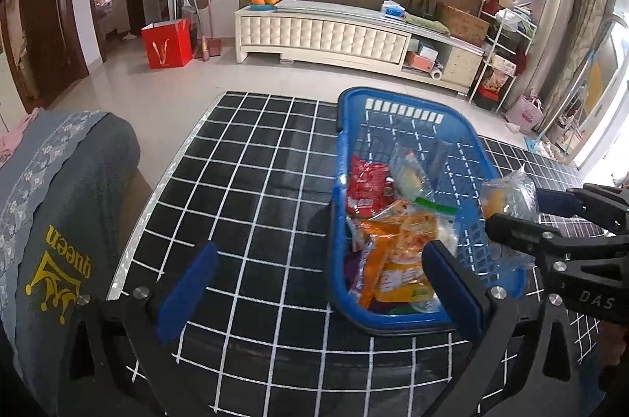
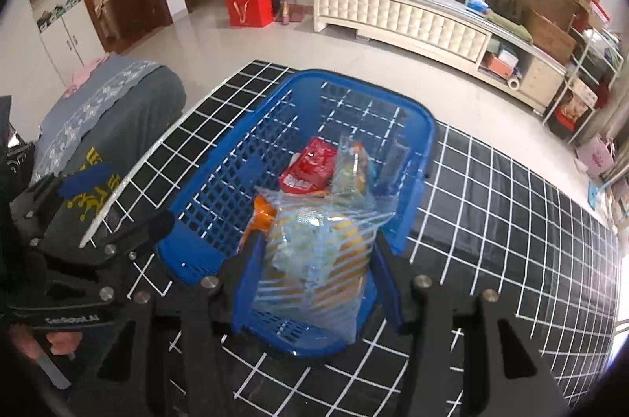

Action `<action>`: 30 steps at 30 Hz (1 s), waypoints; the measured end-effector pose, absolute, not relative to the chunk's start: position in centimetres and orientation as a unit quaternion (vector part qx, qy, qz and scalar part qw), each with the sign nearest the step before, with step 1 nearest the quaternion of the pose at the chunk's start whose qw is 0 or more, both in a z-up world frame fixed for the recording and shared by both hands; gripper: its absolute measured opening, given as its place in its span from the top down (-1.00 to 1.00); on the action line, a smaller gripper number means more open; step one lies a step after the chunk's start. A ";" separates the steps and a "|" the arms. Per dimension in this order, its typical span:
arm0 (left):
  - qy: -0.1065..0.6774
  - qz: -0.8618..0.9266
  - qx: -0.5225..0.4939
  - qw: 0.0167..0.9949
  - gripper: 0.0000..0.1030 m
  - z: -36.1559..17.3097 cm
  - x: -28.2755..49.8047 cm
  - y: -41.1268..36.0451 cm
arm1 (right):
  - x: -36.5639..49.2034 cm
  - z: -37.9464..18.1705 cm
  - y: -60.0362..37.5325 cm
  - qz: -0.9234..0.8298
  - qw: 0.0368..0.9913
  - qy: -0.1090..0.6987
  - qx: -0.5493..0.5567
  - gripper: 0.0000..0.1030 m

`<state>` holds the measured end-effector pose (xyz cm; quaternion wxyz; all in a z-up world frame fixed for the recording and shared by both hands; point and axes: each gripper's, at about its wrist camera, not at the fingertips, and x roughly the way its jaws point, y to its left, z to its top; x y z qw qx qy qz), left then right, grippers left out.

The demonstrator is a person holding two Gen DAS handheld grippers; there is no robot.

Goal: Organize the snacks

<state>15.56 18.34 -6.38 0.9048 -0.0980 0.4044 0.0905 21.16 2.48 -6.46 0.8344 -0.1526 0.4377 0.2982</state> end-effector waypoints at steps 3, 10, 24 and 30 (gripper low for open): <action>0.409 0.091 -0.111 0.901 -1.00 -7.2 15.5 19.0 | 21.3 -7.4 3.5 0.292 0.832 0.442 -0.165 -0.12; 0.417 0.105 -0.113 0.896 -1.00 -8.4 15.2 19.4 | 21.6 -8.6 4.5 0.282 0.828 0.448 -0.183 -0.12; 0.359 0.103 -0.089 0.923 -1.00 -6.4 12.3 17.2 | 20.2 -6.3 1.1 0.292 0.857 0.410 -0.109 -0.64; 0.300 0.092 -0.079 0.946 -1.00 -3.3 8.7 13.7 | 15.8 -3.0 -3.7 0.283 0.894 0.341 -0.069 -0.76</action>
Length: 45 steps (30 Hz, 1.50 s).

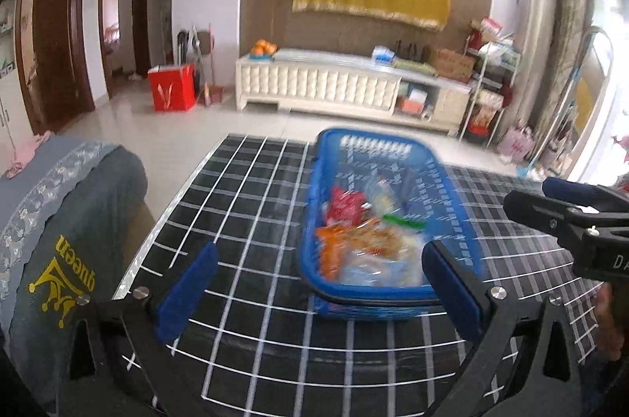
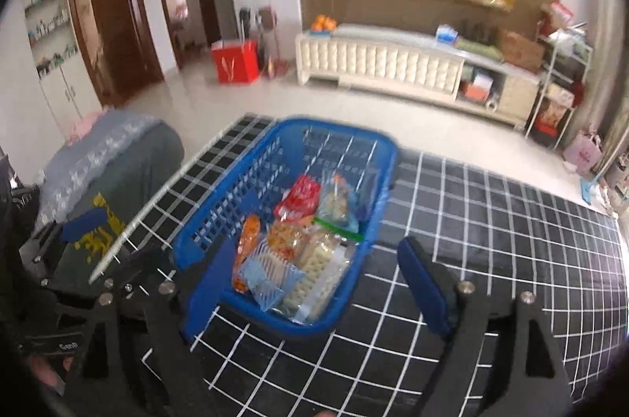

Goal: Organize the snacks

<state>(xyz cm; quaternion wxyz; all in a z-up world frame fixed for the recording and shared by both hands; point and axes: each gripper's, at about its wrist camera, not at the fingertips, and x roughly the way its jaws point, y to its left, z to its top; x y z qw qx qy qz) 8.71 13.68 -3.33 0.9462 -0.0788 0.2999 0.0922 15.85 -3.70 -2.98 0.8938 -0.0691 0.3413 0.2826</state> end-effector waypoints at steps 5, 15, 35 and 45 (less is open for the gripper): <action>0.271 0.075 -0.066 0.957 -1.00 -1.5 5.8 10.5 | 12.2 -0.9 -7.4 0.277 0.913 0.294 -0.059 -1.00; 0.250 0.052 -0.061 0.965 -1.00 0.1 1.3 6.5 | 5.9 -0.5 -11.9 0.214 0.944 0.230 -0.099 -1.00; 0.242 0.004 -0.057 0.969 -1.00 0.7 -5.3 2.7 | -1.4 -0.4 -15.9 0.201 0.955 0.210 -0.055 -1.00; 0.234 -0.007 -0.050 0.971 -1.00 1.2 -6.0 2.0 | -2.2 -0.2 -16.8 0.194 0.958 0.205 -0.042 -1.00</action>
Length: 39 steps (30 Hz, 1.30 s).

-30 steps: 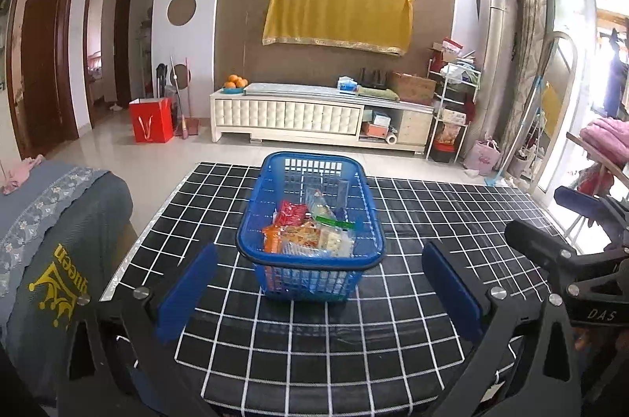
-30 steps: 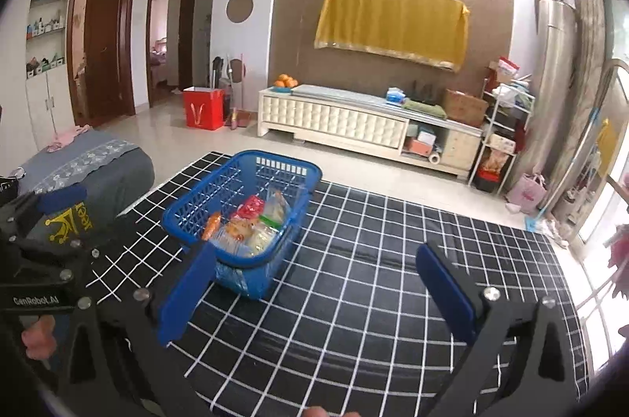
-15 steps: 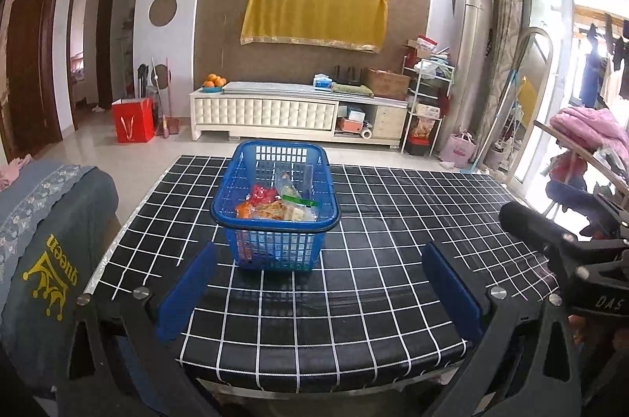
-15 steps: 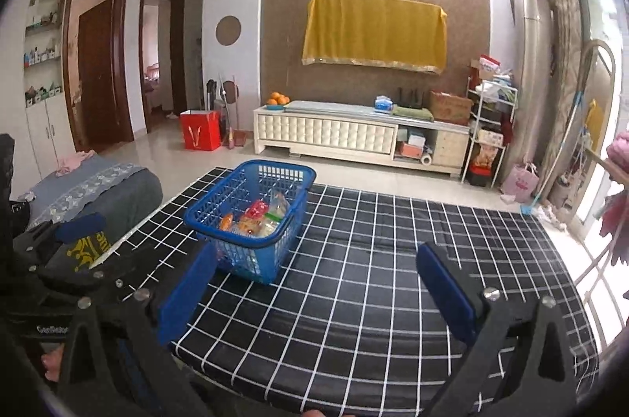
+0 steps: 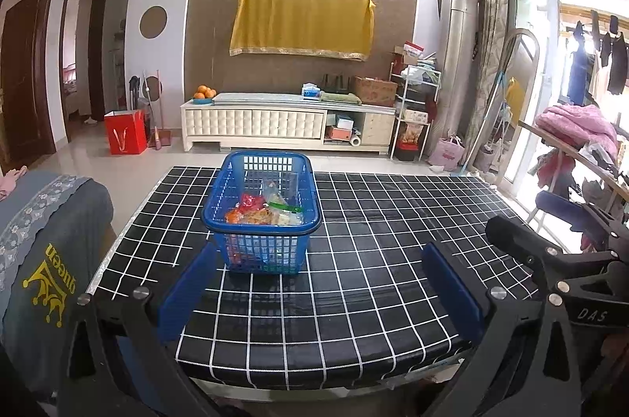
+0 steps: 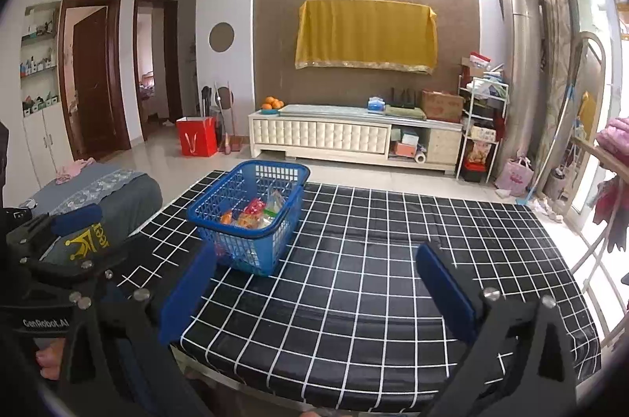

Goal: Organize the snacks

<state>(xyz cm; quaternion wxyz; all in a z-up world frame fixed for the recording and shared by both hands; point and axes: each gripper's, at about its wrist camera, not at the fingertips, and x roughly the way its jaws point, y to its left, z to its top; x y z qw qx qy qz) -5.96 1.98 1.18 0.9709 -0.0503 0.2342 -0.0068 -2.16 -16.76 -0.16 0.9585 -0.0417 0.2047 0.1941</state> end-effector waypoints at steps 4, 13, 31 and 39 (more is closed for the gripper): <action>0.235 -0.008 -0.048 0.971 -1.00 1.1 -6.0 1.8 | -2.4 -0.3 -16.9 0.193 0.959 0.206 -0.038 -1.00; 0.235 -0.006 -0.051 0.971 -1.00 1.2 -6.3 1.9 | -2.6 -0.2 -16.7 0.192 0.959 0.207 -0.041 -1.00; 0.235 -0.006 -0.053 0.971 -1.00 1.5 -6.5 2.1 | -2.8 -0.2 -17.0 0.192 0.959 0.206 -0.037 -1.00; 0.233 -0.005 -0.052 0.971 -1.00 1.6 -6.6 2.2 | -2.8 -0.1 -17.0 0.192 0.959 0.204 -0.038 -1.00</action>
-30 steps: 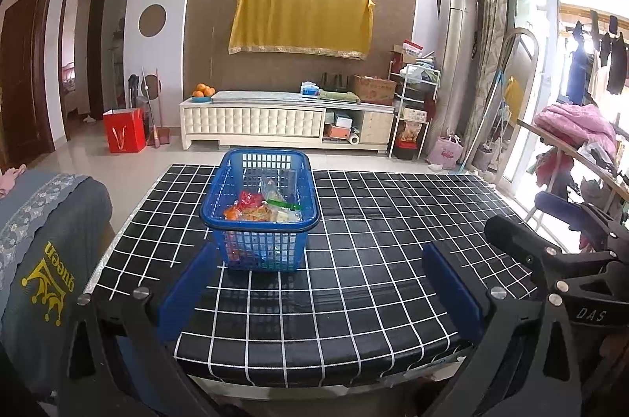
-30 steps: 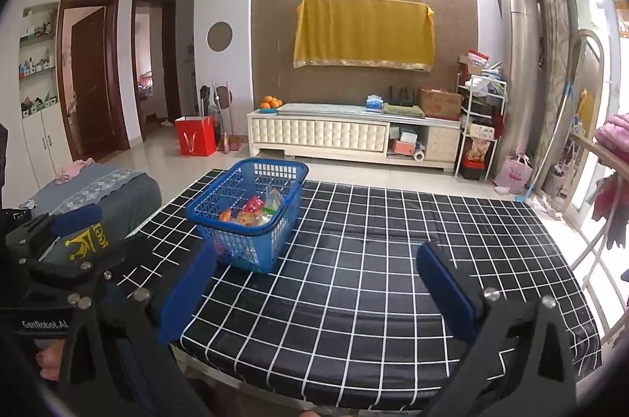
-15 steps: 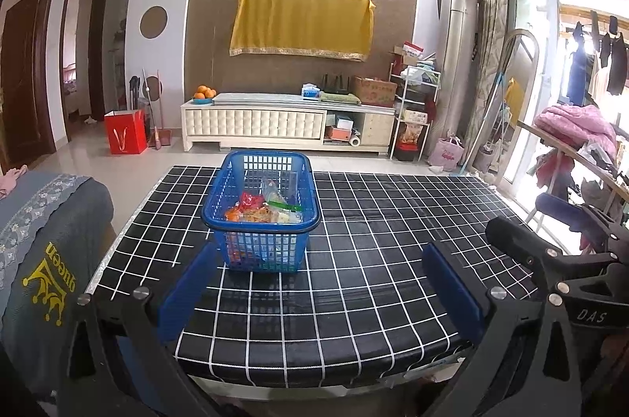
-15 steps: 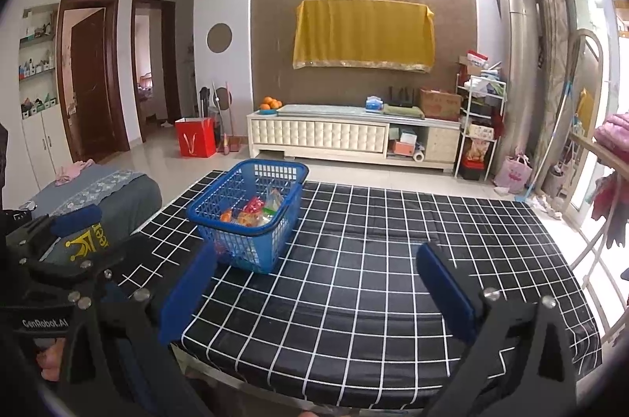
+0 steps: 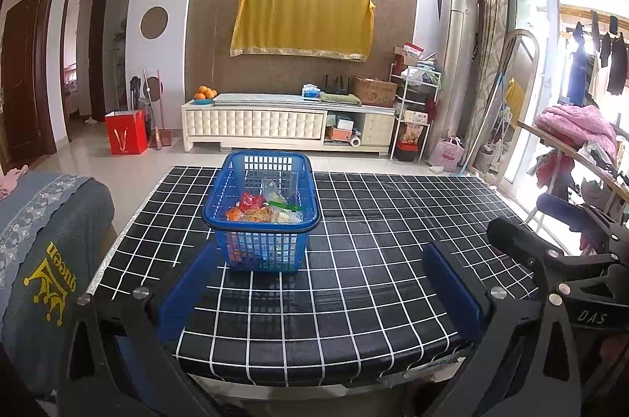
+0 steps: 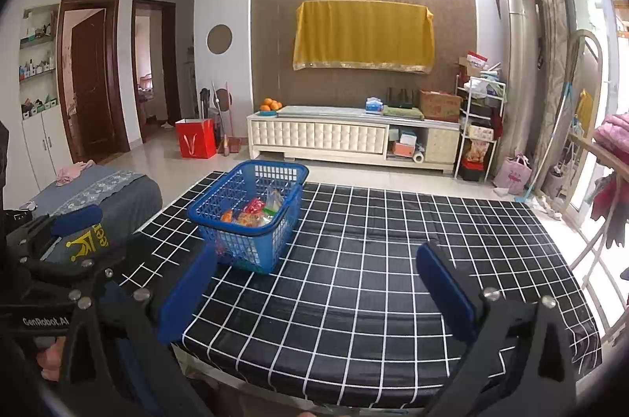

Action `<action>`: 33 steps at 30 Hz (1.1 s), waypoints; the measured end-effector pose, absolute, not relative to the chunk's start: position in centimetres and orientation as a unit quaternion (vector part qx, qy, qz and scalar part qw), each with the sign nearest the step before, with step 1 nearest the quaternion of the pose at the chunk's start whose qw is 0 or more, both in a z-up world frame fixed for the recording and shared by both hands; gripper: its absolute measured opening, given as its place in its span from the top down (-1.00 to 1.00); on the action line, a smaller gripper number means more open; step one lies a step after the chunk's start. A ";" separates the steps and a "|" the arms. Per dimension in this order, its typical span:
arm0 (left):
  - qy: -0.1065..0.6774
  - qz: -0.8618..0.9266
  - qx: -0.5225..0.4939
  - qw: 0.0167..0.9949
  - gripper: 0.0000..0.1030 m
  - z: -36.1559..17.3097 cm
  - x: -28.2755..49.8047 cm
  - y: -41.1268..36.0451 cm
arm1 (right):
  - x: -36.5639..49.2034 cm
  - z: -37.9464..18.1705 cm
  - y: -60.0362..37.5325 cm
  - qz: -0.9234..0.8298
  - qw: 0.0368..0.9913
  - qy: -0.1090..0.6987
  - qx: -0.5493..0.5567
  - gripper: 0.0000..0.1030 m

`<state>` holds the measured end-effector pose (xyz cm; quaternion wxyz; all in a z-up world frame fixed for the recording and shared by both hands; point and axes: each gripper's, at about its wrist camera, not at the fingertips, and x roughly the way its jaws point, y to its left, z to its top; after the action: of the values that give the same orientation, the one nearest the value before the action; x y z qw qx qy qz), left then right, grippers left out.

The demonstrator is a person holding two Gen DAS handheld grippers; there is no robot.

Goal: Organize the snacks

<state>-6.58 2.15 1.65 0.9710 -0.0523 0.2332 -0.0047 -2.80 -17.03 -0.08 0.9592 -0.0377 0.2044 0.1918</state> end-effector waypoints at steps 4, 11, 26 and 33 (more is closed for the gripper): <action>0.234 -0.005 -0.054 0.971 -1.00 1.8 -6.6 2.2 | -2.9 0.0 -17.1 0.191 0.959 0.204 -0.039 -1.00; 0.233 -0.003 -0.053 0.971 -1.00 1.9 -6.7 2.2 | -3.0 0.0 -17.1 0.190 0.960 0.203 -0.039 -1.00; 0.235 -0.001 -0.051 0.971 -1.00 1.8 -6.6 2.2 | -3.2 0.1 -16.9 0.187 0.961 0.199 -0.039 -1.00; 0.233 0.001 -0.050 0.971 -1.00 1.8 -6.7 2.0 | -3.3 0.1 -17.1 0.187 0.962 0.197 -0.038 -1.00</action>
<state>-6.67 1.98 1.80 0.9712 -0.0496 0.2330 0.0008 -3.32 -17.05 0.14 0.9616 -0.0385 0.1973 0.1871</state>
